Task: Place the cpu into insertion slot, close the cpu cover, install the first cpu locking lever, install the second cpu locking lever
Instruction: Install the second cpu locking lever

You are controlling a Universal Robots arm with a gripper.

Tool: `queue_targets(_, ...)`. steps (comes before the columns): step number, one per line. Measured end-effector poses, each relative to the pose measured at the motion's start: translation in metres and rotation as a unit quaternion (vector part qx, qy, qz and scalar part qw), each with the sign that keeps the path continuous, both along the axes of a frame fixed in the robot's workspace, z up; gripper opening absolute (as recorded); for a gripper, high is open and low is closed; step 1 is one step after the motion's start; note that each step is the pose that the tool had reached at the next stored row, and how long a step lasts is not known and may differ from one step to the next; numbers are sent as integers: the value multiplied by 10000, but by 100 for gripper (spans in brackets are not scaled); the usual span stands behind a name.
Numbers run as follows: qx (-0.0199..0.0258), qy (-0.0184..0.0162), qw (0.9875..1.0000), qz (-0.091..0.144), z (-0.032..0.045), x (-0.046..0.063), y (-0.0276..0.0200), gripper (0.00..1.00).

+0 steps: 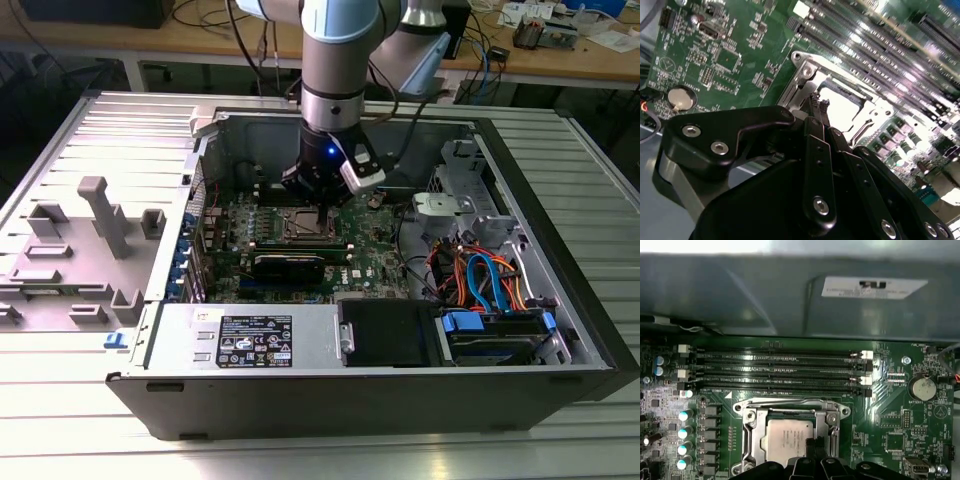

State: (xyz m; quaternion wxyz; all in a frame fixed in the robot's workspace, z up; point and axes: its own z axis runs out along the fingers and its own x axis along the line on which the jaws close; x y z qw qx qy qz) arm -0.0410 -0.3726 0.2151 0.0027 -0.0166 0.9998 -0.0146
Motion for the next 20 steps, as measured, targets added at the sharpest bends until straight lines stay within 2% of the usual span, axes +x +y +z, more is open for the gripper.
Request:
queue_targets(11, 0, 0, 10000, 0, 16, 0, -82, 11)
queue_targets(16, 4, -1, 10000, 0, 15, 1, -219, 11)
queue_targets(20, 1, 0, 10000, 0, 31, 0, -261, 11)
